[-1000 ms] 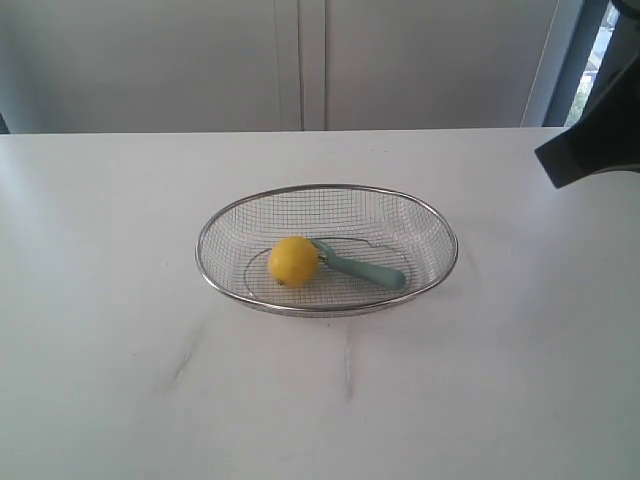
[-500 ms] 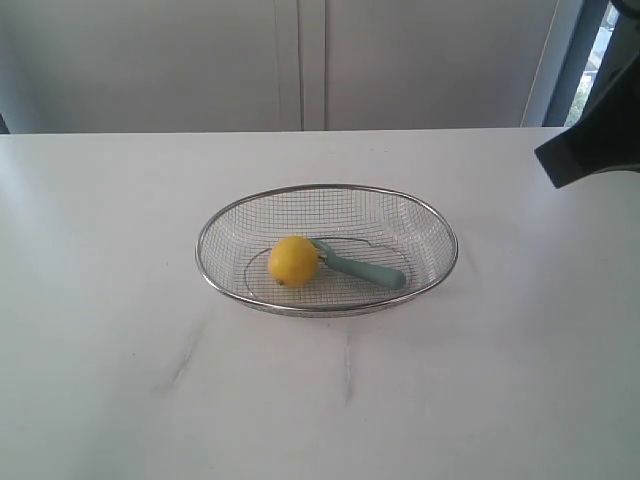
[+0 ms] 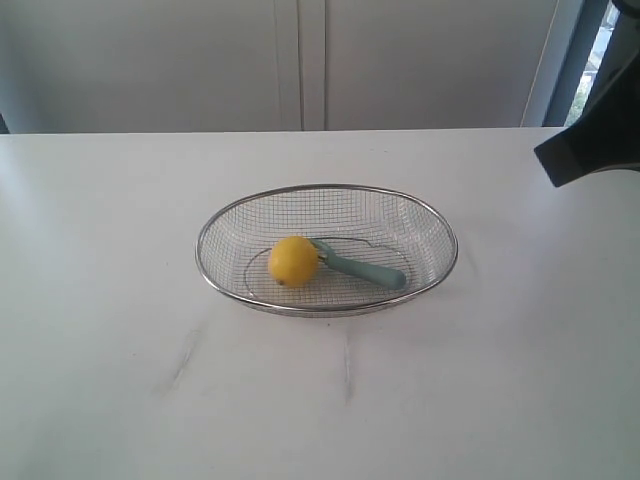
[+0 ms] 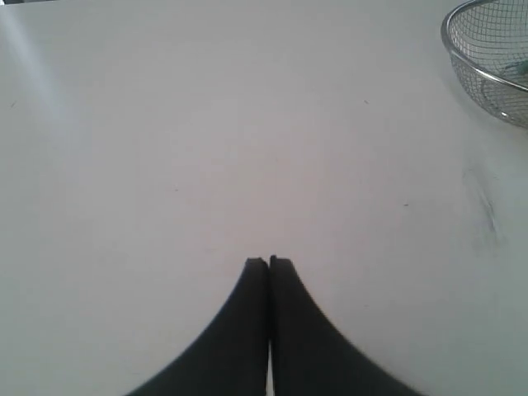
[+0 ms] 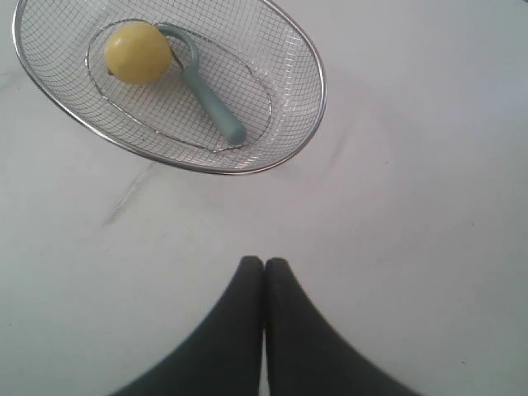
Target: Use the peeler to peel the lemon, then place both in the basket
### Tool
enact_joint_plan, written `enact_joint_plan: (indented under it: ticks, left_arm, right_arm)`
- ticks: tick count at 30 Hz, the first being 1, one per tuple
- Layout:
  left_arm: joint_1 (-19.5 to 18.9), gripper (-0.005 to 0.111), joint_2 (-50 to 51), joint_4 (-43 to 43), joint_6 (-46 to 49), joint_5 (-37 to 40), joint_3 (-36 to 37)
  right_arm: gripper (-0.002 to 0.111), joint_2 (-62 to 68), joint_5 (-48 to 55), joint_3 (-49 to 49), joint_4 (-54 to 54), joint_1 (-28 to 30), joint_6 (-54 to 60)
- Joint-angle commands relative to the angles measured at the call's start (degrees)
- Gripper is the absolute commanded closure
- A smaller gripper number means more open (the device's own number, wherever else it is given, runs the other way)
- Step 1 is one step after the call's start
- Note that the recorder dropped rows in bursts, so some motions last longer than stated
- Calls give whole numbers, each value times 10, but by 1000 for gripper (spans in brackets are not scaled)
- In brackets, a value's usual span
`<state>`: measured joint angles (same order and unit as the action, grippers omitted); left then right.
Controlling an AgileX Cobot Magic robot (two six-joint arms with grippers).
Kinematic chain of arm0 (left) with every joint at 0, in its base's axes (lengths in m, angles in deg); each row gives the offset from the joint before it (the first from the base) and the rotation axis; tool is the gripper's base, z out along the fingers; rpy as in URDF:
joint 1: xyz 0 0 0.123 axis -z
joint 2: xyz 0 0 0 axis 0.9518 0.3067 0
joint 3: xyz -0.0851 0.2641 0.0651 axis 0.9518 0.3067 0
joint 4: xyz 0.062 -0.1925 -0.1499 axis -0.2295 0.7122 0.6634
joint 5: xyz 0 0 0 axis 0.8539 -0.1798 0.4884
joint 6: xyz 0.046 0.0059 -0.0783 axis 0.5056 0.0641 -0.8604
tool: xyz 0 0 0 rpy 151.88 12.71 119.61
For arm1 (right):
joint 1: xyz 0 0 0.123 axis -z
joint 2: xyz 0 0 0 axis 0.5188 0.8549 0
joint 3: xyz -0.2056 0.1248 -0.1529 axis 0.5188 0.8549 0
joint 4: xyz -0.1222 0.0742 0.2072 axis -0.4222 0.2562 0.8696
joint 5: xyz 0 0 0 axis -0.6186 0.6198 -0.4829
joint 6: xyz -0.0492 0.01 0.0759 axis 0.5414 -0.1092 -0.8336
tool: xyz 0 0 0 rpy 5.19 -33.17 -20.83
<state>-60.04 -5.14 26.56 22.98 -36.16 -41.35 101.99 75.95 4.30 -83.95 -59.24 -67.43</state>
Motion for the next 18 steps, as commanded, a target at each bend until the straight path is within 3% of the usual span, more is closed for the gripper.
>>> enact_joint_plan:
  ticks: [1,7,8,11,12,16,18]
  left_arm:
    - [-1,107,-3,-3,11,-2,2]
    - [-1,107,-3,12,11,-4,2]
    - [-13,107,-3,31,24,-7,2]
    - [-100,107,-3,112,125,-10,2]
    - [-105,107,-3,118,134,-11,2]
    - [-67,107,-3,197,222,-12,2]
    - [-61,107,-3,190,227,-17,2]
  right_arm:
    - [108,-6,-3,1,2,0,-2]
    - [108,-6,-3,1,2,0,-2]
    - [108,-6,-3,1,2,0,-2]
    - [108,-6,-3,1,2,0,-2]
    - [108,-6,-3,1,2,0,-2]
    - [108,-6,-3,1,2,0,-2]
    - [108,-6,-3,1,2,0,-2]
